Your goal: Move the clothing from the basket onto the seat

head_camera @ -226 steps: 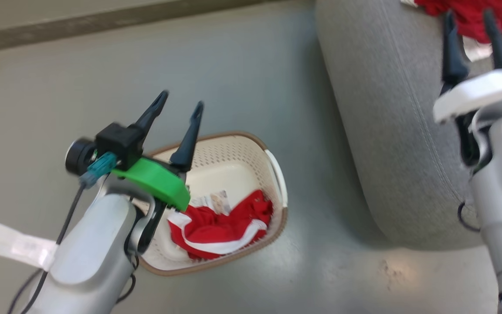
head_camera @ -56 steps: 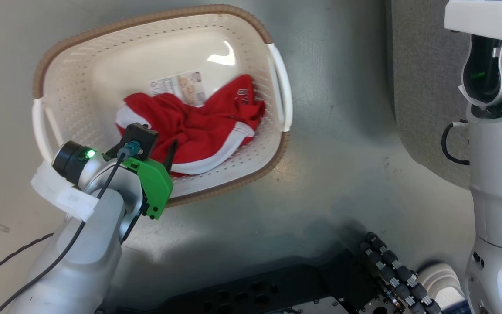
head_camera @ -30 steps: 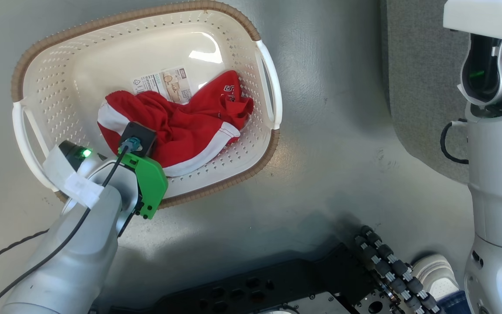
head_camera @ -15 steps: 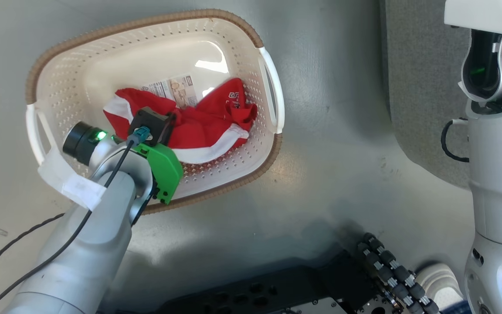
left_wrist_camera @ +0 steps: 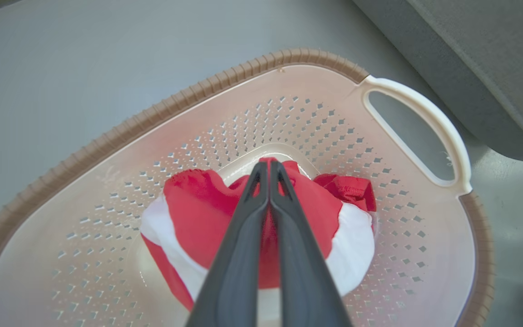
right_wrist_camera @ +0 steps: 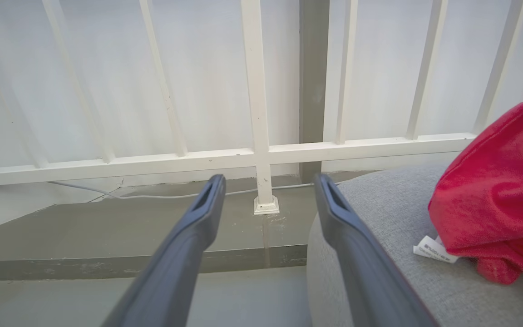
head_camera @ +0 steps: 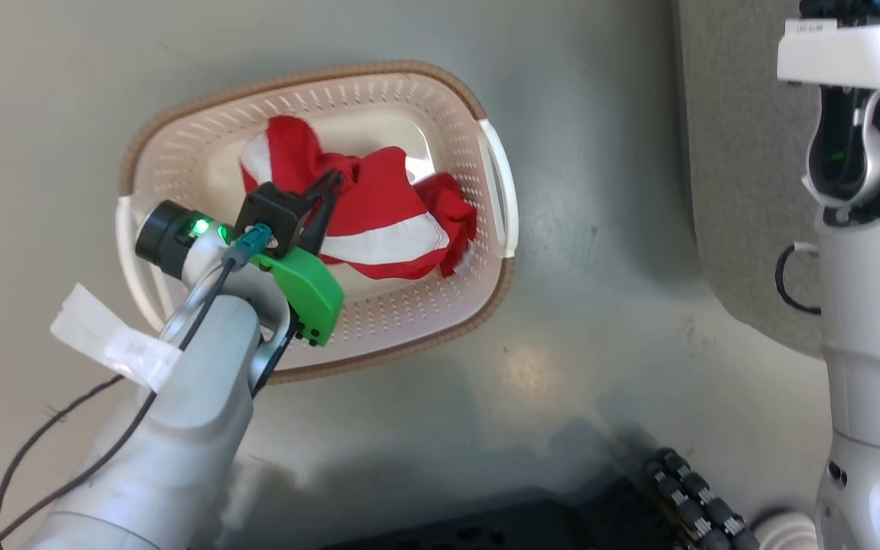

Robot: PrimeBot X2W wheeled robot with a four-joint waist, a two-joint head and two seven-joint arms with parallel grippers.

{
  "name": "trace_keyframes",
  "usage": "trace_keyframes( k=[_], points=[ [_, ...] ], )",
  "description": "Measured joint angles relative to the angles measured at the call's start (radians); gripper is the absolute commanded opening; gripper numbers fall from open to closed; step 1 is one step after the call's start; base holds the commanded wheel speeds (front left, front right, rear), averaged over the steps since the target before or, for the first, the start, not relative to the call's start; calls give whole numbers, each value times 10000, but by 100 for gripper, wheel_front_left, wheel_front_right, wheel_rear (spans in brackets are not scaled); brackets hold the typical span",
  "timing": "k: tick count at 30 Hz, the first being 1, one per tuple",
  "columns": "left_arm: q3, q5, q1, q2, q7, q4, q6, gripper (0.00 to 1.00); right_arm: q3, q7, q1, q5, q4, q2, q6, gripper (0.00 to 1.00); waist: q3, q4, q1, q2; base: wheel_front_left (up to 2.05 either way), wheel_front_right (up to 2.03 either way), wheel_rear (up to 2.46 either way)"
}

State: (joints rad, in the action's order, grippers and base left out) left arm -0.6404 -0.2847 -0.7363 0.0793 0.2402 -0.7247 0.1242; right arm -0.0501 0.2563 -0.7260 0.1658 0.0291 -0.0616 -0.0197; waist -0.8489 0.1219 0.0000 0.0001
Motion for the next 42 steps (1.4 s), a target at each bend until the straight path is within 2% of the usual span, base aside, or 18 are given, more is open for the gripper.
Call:
trace_keyframes(
  k=[16, 18, 19, 24, 25, 26, 27, 28, 30, 31, 32, 37, 42],
  points=[
    [163, -510, 1279, -286, 115, 1106, 0, 0, 673, -2, 1445, -150, 662, -140, 8, 100, 1982, -756, -1, -1, 0, 0, 0],
    [236, -596, 1429, -286, 115, 1367, 0, 14, 685, -2, 1597, -151, 732, -130, 17, 100, 2264, -845, 0, 0, 0, 0, 0],
    [234, -602, 1484, -286, 115, 1471, 2, 16, 686, -2, 1671, -159, 773, -127, 19, 100, 2404, -885, 0, 0, 0, 0, 0],
    [230, -610, 1938, -291, 115, 1812, 2, 18, 686, -2, 2063, -161, 1011, -96, 107, 100, 3123, -1046, -1, 0, 0, 0, 0],
    [222, -610, 2046, -291, 115, 1864, 2, 24, 688, -2, 2142, -161, 1049, -86, 107, 100, 3265, -1070, -1, 0, 0, 0, 0],
    [213, -610, 2158, -291, 115, 1904, 0, 38, 688, -2, 2243, -161, 1066, -86, 107, 100, 3411, -1092, 0, 0, 0, 0, 0],
    [213, -612, 2262, -291, 115, 1964, 0, 65, 690, -2, 2314, -161, 1091, -84, 107, 100, 3548, -1112, -1, 0, 0, 0, 0],
    [213, -614, 2362, -291, 115, 2050, 0, 67, 690, -2, 2387, -161, 1097, -84, 107, 100, 3682, -1129, -1, 0, 0, 0, 0],
    [221, -627, 2531, -291, 115, 2249, 2, 79, 694, -2, 2485, -161, 1118, -75, 109, 100, 3938, -1158, -1, 0, 0, 0, 0],
    [242, -627, 2590, -291, 115, 2336, 0, 92, 706, -2, 2499, -161, 1120, -71, 109, 100, 4055, -1169, -1, 0, 0, 0, 0],
    [280, -627, 2653, -291, 115, 2470, 0, 100, 711, -2, 2518, -161, 1118, -69, 109, 100, 4169, -1179, -1, 0, 0, 0, 0],
    [694, -639, 2914, -274, 115, 2966, -58, 100, 738, -2, 2831, -161, 1162, -46, 198, 100, 4732, -1196, -1, 0, 0, 0, 0],
    [1262, -662, 3144, -186, 115, 3469, -341, 100, 779, -2, 2989, -161, 1216, -40, 196, 100, 5127, -1191, -1, 0, 0, 0, 0]
  ],
)
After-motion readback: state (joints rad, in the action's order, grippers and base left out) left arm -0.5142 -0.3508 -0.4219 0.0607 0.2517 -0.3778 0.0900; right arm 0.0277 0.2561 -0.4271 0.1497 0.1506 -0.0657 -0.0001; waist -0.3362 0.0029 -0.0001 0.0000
